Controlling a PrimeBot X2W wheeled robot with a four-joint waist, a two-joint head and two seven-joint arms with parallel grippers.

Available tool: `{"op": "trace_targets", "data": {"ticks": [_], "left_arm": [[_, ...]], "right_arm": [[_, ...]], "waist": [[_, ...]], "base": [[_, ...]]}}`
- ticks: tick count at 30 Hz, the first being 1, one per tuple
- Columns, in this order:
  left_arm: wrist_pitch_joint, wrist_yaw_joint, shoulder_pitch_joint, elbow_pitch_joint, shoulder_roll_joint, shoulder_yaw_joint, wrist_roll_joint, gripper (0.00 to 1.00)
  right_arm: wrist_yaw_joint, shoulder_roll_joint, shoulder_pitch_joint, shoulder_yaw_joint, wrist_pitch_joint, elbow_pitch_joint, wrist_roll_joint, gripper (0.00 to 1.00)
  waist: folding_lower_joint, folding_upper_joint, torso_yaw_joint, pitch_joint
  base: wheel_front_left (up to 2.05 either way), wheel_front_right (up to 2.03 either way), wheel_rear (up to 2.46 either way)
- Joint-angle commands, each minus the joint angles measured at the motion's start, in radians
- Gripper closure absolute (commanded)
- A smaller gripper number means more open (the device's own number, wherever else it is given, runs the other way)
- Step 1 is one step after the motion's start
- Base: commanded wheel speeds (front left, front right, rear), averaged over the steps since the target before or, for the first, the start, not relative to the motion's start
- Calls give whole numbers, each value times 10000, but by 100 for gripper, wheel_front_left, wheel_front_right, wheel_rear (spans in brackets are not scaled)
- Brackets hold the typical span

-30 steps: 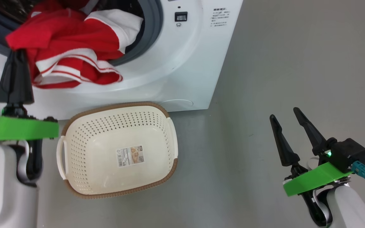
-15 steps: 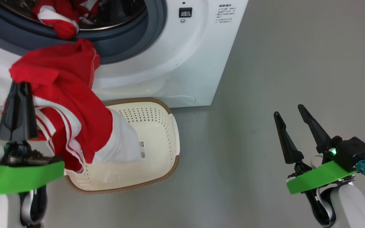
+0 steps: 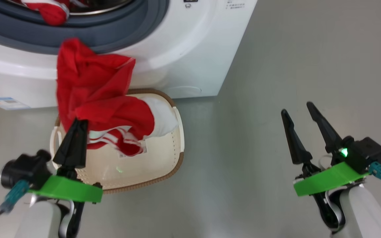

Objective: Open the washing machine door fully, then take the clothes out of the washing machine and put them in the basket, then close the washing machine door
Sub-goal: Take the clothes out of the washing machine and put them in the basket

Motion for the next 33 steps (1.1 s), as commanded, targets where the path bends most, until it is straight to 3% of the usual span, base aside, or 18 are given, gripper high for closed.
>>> {"op": "trace_targets", "data": {"ticks": [1,19,33], "left_arm": [[-82,-29,-597,465,350,111,-55,100],[-82,-30,-3376,6358,508,-1291,-407,100],[133,-30,-5567,10133,899,-3398,-1594,100]], "right_arm": [[16,70,-205,219,-48,-300,-156,0],[16,588,-952,511,-48,-526,-362,0],[16,931,-1297,944,-48,-793,-495,0]], "waist": [[0,0,-119,304],[0,0,-837,1921],[-1,0,-1432,3170]], "base": [[0,0,0],[0,0,0],[0,0,0]]}}
